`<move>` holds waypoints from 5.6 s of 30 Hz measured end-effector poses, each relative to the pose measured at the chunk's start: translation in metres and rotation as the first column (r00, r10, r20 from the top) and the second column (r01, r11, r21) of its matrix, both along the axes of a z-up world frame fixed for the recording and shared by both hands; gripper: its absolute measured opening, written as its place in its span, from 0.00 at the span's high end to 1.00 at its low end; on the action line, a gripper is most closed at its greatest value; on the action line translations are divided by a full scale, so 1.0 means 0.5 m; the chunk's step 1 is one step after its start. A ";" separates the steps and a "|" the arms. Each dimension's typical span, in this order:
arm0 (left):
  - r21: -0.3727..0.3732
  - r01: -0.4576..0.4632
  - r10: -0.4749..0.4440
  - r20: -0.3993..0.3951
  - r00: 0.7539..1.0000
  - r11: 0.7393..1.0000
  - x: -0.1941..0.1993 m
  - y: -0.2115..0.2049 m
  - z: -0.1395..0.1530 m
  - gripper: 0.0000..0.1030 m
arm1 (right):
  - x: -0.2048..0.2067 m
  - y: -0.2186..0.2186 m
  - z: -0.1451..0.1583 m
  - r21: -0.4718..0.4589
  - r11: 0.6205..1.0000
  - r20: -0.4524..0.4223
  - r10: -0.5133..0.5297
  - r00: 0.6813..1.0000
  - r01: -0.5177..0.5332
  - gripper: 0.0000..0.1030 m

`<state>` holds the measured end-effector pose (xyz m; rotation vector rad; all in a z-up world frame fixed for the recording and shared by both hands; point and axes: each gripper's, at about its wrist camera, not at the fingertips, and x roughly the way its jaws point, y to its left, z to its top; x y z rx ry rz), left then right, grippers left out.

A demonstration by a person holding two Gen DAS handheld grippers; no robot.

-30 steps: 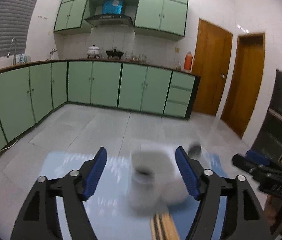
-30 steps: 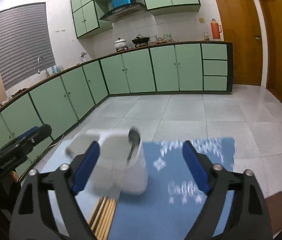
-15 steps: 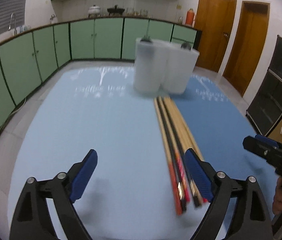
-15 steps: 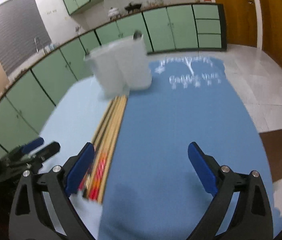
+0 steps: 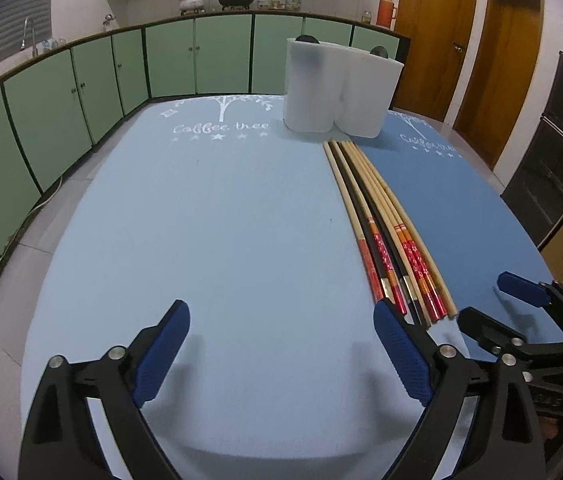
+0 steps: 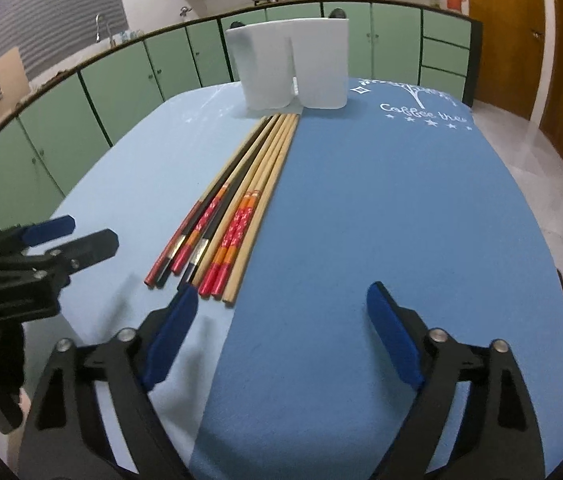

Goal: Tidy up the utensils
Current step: 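Open both tools and withdraw from the holder toward the chopsticks, then grasp one wooden chopstick with the right tool, then grasp one red chopstick with the left tool, then lift both chopsticks and drop them into the white utensil holder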

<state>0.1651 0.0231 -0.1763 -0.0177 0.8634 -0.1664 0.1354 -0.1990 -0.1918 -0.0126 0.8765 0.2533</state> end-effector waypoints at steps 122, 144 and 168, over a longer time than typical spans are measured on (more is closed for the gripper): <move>-0.032 0.079 -0.063 0.339 0.939 0.996 0.060 -0.046 0.362 0.95 | 0.153 -0.111 0.456 0.124 0.989 0.282 0.039 0.959 -0.077 0.94; -0.047 0.076 -0.041 0.516 0.855 0.996 0.269 -0.087 0.506 0.95 | 0.386 -0.102 0.577 0.089 0.994 0.408 0.018 0.913 -0.060 0.94; -0.080 0.045 -0.007 0.425 0.905 0.996 0.311 -0.049 0.416 0.43 | 0.391 -0.137 0.462 0.178 0.984 0.312 -0.065 0.948 0.009 0.45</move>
